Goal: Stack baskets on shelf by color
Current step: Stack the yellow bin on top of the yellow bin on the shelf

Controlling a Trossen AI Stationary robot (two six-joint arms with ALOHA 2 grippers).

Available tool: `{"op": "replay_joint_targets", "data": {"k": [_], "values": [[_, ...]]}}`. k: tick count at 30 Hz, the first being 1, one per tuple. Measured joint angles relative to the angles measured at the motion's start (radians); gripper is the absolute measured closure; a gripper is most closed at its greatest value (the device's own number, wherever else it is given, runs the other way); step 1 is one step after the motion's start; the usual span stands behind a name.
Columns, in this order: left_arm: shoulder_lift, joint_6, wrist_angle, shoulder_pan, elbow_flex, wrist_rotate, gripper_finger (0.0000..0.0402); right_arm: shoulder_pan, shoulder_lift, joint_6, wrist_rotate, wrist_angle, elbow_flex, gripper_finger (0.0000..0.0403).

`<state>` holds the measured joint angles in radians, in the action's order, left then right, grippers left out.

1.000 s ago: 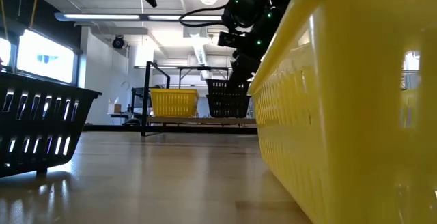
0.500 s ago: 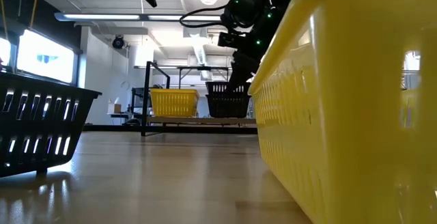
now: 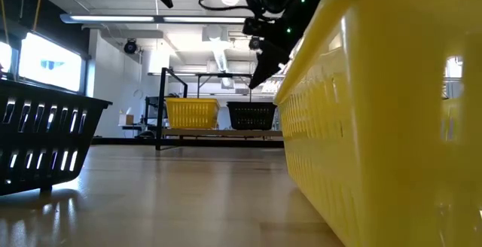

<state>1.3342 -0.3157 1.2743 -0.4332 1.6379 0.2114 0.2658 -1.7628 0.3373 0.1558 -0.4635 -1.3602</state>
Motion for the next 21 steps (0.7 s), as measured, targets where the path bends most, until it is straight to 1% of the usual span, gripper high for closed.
{"op": "replay_joint_targets", "data": {"k": [3, 10, 15, 18, 21], "values": [[0.000, 0.021, 0.000, 0.000, 0.000, -0.010, 0.0259, -0.011, 0.025, -0.071, -0.001, -0.032, 0.000, 0.0290], [-0.018, 0.107, -0.002, 0.004, -0.020, -0.111, 0.0259, -0.072, 0.091, -0.288, -0.028, -0.094, 0.000, 0.0290], [-0.081, 0.145, -0.078, 0.025, -0.122, -0.126, 0.0259, -0.146, 0.127, -0.439, -0.029, -0.125, 0.000, 0.0290], [-0.126, 0.167, -0.150, 0.038, -0.191, -0.127, 0.0259, -0.194, 0.134, -0.581, -0.035, -0.175, -0.001, 0.0290], [-0.159, 0.209, -0.198, 0.052, -0.248, -0.127, 0.0259, -0.245, 0.134, -0.743, -0.084, -0.211, 0.000, 0.0290]]}}
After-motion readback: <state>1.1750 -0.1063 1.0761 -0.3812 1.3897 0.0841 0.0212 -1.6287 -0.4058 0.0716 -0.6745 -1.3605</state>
